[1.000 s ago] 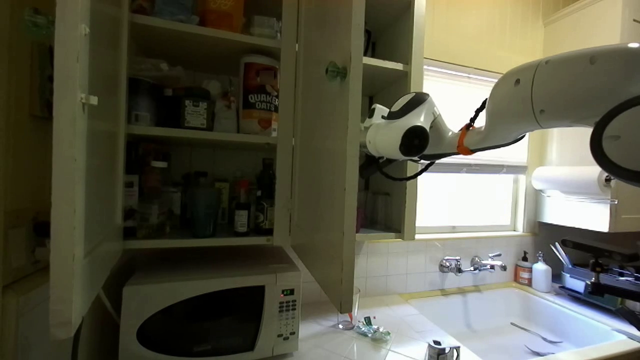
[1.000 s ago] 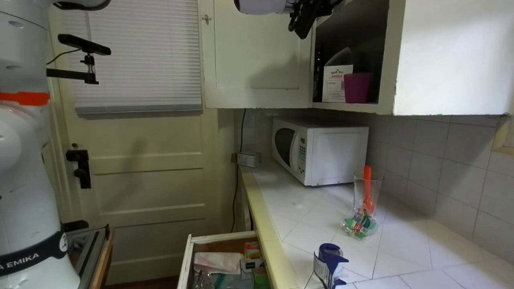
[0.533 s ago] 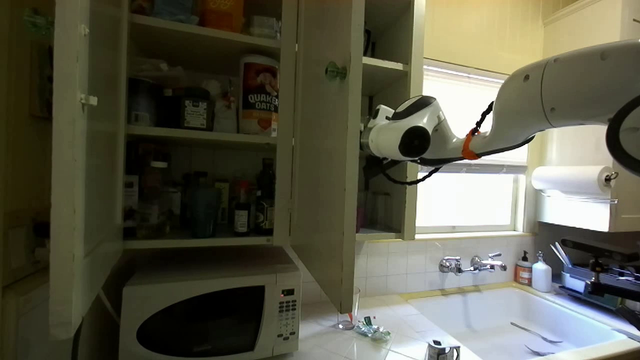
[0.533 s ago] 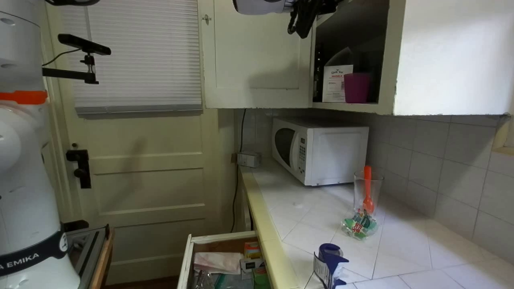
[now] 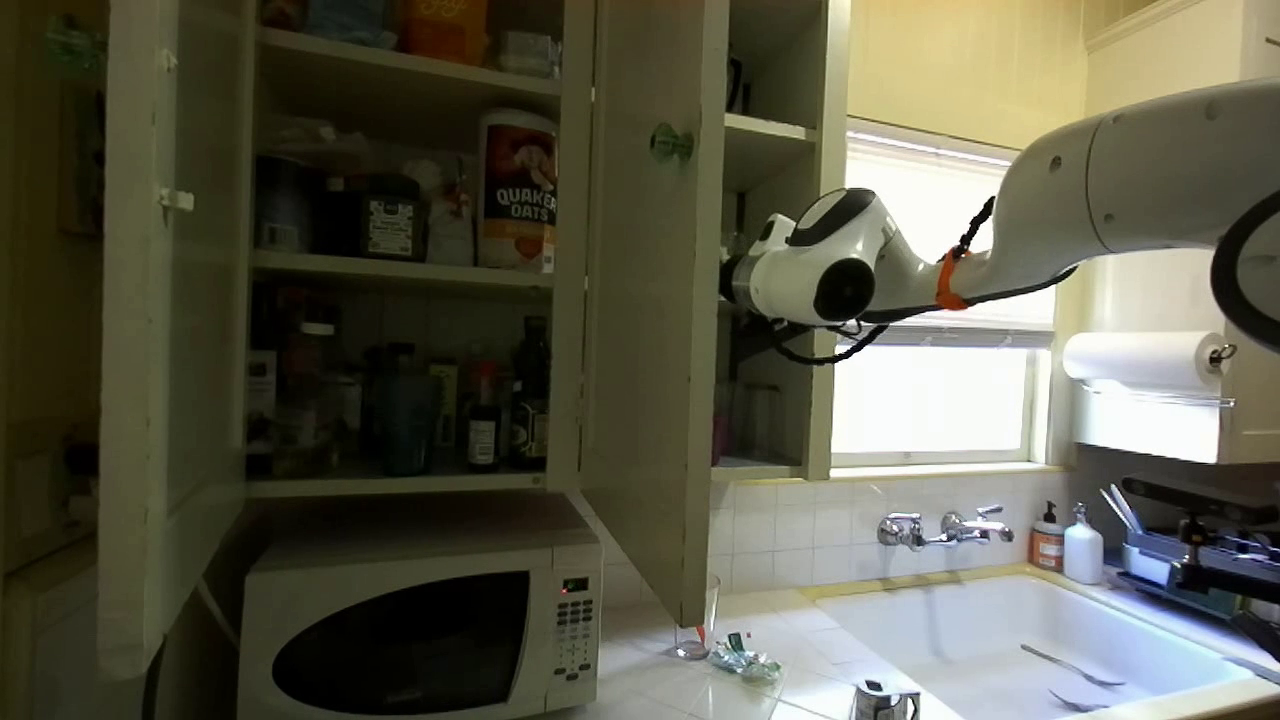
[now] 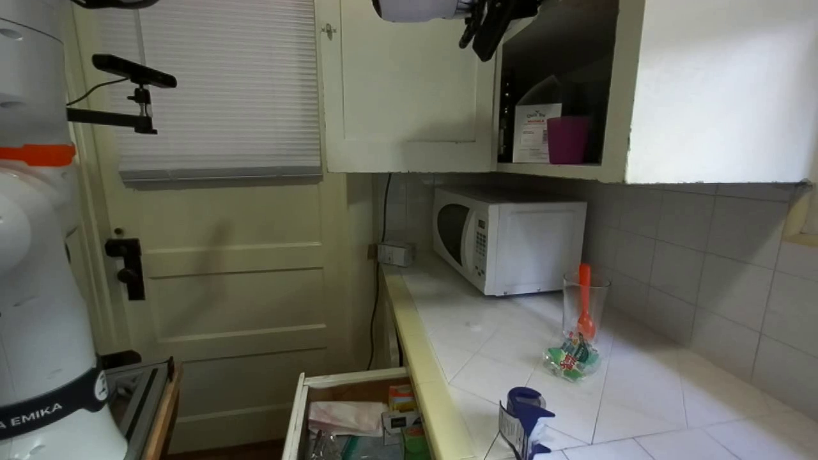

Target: Put the masking tape inside the middle shelf of the cabinet on the right

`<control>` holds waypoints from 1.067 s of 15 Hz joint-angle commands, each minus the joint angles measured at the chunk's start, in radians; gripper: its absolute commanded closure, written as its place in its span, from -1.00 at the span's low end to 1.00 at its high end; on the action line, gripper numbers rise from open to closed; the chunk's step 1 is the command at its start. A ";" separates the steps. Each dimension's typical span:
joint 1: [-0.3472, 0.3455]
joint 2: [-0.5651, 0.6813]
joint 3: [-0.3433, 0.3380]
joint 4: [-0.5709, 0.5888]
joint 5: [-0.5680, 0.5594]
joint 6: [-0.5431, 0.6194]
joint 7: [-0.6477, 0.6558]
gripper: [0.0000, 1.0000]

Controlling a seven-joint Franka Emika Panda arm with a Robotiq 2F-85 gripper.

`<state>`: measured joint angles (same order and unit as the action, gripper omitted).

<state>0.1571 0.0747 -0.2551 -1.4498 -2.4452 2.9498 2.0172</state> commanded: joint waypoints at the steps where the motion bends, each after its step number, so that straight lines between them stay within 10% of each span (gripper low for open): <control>1: -0.029 0.059 0.003 0.077 -0.126 0.013 0.218 0.90; 16: -0.113 0.240 0.118 0.358 -0.065 0.137 0.220 0.90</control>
<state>0.0684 0.2706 -0.1647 -1.1466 -2.5062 3.0357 2.2254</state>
